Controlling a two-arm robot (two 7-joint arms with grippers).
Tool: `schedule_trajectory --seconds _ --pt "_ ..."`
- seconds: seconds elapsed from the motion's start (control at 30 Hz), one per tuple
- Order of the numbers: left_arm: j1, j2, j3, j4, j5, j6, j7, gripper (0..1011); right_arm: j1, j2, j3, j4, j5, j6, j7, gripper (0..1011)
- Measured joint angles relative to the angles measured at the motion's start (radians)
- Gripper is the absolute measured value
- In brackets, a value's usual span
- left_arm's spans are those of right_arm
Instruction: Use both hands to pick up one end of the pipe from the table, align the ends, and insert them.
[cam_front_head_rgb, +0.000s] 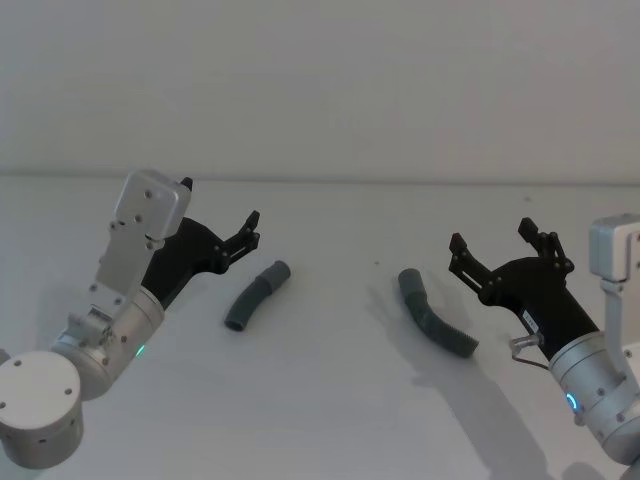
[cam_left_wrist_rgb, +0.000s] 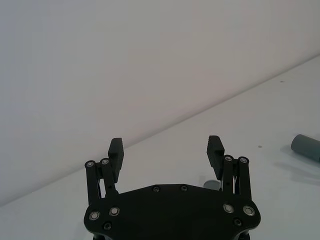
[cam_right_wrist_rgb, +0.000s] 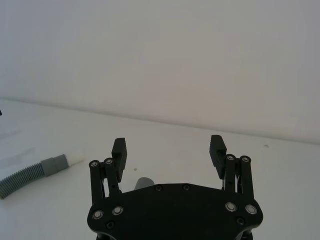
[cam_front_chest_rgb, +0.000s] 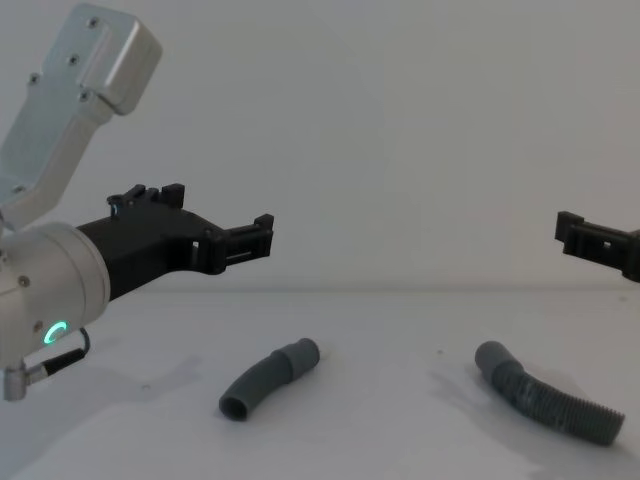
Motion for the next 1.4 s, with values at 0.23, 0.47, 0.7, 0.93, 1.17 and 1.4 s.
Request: schedule_trajectory --seconds 0.23,0.47,0.7,0.93,1.17,1.4 --pt "0.000 0.000 0.000 0.000 0.000 0.000 0.000 1001 0.000 0.000 0.000 0.000 0.000 0.000 0.000 1001" --pt "0.000 -0.001 0.000 0.000 0.000 0.000 0.000 1001 0.000 0.000 0.000 0.000 0.000 0.000 0.000 1001" --pt "-0.029 -0.017 0.006 0.023 0.006 0.017 -0.004 1001 0.009 0.000 0.000 0.003 0.006 0.003 0.016 1001" --pt "-0.095 -0.061 0.022 0.083 0.020 0.059 -0.008 1001 0.054 0.002 -0.009 0.034 0.032 0.008 0.078 1001" --pt "-0.141 -0.093 0.026 0.118 0.018 0.129 -0.020 1001 0.123 0.002 -0.035 0.090 0.055 0.033 0.157 1001" --pt "-0.172 -0.108 0.022 0.132 -0.008 0.213 -0.053 1001 0.176 0.003 -0.066 0.125 0.056 0.084 0.189 1001"
